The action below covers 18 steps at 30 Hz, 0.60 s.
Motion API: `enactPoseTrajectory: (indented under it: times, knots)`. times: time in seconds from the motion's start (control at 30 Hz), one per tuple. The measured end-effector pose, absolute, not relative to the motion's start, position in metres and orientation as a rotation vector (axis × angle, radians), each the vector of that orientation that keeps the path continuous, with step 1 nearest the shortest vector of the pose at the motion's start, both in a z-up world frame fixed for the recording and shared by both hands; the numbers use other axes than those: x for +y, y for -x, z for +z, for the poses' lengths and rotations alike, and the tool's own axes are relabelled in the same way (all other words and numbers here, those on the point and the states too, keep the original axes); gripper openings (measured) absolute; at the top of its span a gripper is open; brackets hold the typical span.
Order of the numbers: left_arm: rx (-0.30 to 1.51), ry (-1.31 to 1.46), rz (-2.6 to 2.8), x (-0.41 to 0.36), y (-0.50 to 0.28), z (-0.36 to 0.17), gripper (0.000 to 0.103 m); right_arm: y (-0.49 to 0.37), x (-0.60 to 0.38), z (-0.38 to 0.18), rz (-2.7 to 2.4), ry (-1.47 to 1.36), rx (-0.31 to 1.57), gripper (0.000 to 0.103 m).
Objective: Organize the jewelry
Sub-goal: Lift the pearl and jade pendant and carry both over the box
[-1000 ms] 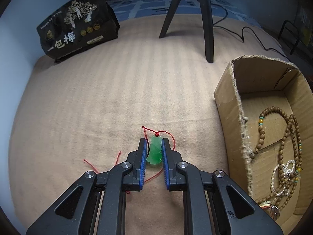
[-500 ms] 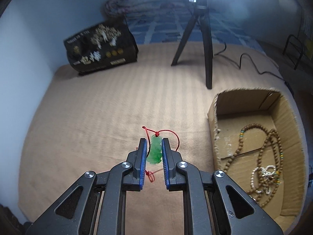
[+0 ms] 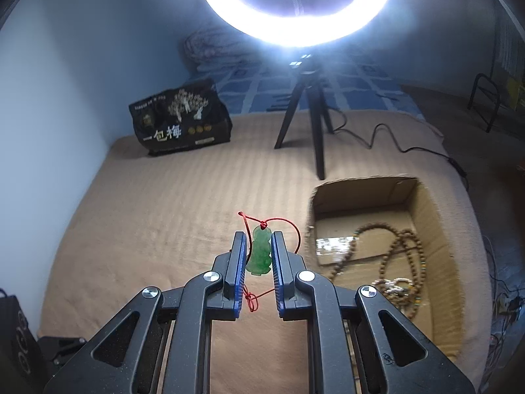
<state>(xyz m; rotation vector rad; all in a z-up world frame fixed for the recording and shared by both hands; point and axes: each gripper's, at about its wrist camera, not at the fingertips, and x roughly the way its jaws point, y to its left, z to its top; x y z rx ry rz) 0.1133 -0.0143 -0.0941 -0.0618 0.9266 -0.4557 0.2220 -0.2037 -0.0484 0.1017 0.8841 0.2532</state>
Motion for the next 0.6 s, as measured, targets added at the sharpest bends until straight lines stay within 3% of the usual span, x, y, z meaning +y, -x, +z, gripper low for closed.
enactPoseTrajectory:
  times: [0.6]
  knots:
    - [0.88,0.044,-0.525,-0.088,-0.154,-0.065,0.008,-0.19,-0.295,-0.034,0.163,-0.113,0.864,0.013]
